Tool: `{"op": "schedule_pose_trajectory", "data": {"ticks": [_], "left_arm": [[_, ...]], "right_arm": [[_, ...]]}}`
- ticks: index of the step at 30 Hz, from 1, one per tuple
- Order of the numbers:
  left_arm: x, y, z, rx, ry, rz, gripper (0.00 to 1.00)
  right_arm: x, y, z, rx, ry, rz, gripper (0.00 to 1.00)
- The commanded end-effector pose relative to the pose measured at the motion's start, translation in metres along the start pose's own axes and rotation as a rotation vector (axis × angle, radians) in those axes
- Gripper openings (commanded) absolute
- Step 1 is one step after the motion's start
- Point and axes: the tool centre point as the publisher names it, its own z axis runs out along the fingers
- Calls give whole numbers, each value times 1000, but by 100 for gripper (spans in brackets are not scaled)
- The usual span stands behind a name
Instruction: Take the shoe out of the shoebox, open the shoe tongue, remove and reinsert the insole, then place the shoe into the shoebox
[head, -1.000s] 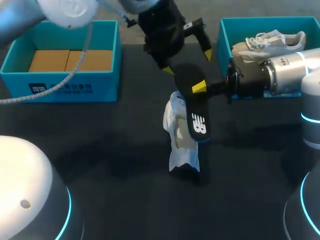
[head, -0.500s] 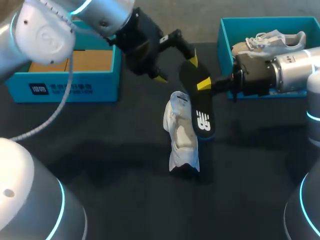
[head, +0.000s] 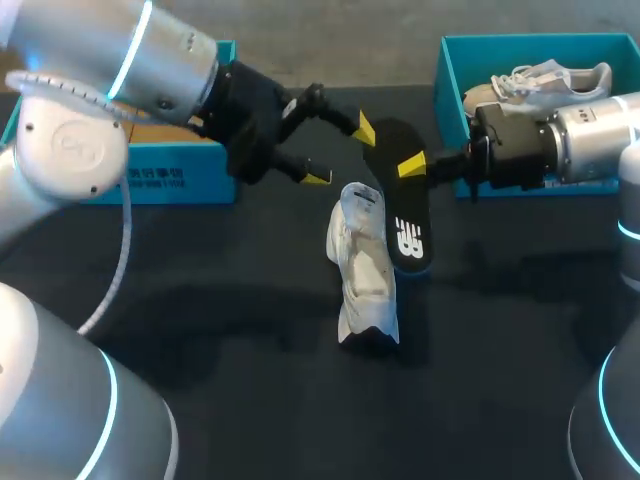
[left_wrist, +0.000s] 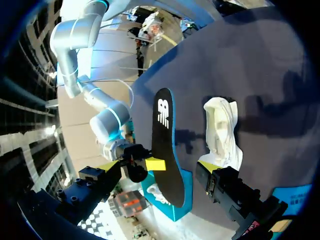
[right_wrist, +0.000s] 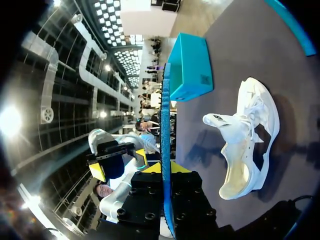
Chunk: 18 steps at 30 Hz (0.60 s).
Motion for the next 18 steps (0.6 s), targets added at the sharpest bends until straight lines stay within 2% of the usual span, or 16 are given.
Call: {"op": "schedule_pose_trajectory", "data": {"ticks": [1,13,18], "left_arm": [[6,-11,2,-32,-230,0,100],[6,-11,2,-32,-230,0,100],[5,-9,16,-83,-373,-29,100]], "right_arm": [[2,0,-1,-5,-6,2,0],[3,0,-5,-7,-9,13,0],[5,-3,-6,-10,-2,16,0]]}}
